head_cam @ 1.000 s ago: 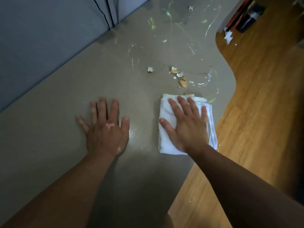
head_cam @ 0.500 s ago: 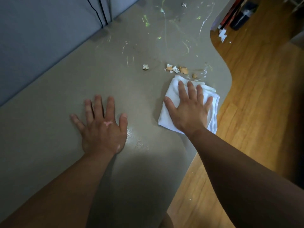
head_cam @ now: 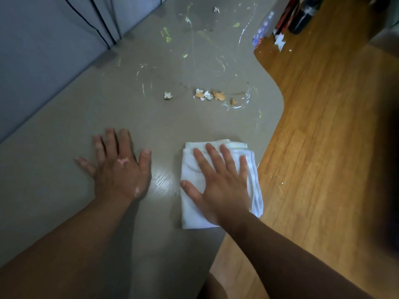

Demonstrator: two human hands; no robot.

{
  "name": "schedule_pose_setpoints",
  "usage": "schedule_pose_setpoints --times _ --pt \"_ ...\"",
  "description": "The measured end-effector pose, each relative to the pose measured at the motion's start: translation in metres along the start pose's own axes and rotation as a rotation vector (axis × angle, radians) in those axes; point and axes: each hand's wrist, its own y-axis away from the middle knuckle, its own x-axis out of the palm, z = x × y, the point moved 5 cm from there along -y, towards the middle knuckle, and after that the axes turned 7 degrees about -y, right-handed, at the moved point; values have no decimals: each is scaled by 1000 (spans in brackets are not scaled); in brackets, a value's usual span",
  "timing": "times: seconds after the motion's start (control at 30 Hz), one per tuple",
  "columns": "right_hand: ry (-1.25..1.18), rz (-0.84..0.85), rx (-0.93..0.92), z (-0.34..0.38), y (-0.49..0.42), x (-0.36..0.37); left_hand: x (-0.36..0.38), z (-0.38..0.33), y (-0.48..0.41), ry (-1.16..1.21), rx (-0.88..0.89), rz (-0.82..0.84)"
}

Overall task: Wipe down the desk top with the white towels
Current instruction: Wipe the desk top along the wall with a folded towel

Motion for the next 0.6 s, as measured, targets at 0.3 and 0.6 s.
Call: schedule_pose_setpoints --times 0.3,0.6 --pt "11 -55 111 -78 -101 -32 2 -8 -20 -69 -63 -4" --pt "-20 -104 163 -128 -175 -59 1 -9 -20 -117 -61 6"
